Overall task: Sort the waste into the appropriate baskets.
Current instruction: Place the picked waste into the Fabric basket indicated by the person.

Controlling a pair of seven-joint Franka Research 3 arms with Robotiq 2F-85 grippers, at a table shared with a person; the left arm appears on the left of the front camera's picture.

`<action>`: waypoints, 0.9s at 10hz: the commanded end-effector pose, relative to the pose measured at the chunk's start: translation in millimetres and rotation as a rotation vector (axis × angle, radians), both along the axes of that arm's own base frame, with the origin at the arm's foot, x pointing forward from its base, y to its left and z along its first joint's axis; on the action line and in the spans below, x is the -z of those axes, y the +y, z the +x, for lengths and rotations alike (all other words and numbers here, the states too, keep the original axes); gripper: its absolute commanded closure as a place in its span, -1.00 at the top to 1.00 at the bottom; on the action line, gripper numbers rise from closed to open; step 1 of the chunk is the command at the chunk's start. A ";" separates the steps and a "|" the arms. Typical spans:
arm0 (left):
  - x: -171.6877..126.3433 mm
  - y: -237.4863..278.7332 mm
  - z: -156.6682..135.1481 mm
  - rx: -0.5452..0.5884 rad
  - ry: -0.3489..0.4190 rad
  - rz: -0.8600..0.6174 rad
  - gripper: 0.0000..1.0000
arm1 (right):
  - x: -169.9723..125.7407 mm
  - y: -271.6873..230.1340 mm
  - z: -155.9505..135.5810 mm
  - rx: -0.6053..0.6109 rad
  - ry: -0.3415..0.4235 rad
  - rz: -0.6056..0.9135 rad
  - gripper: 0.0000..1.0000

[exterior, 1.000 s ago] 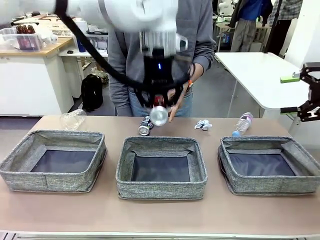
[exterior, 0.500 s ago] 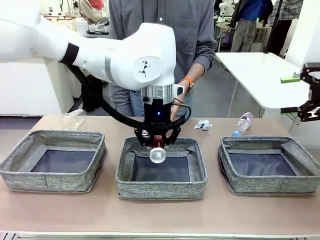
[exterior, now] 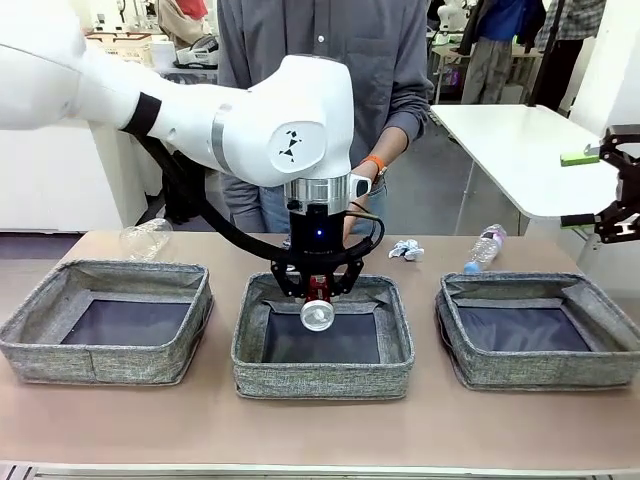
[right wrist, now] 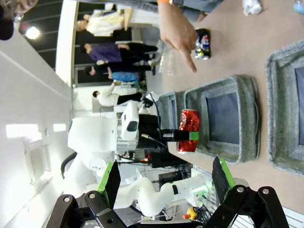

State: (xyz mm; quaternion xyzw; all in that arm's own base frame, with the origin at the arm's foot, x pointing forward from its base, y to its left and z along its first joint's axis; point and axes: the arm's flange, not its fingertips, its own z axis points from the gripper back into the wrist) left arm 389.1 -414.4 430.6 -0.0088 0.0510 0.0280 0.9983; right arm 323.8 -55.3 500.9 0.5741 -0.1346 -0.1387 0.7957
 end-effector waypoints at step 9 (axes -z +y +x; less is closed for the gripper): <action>-0.5 0.5 2.0 0.001 0.006 -0.007 1.00 | -0.7 1.0 3.1 -0.002 -0.036 0.017 1.00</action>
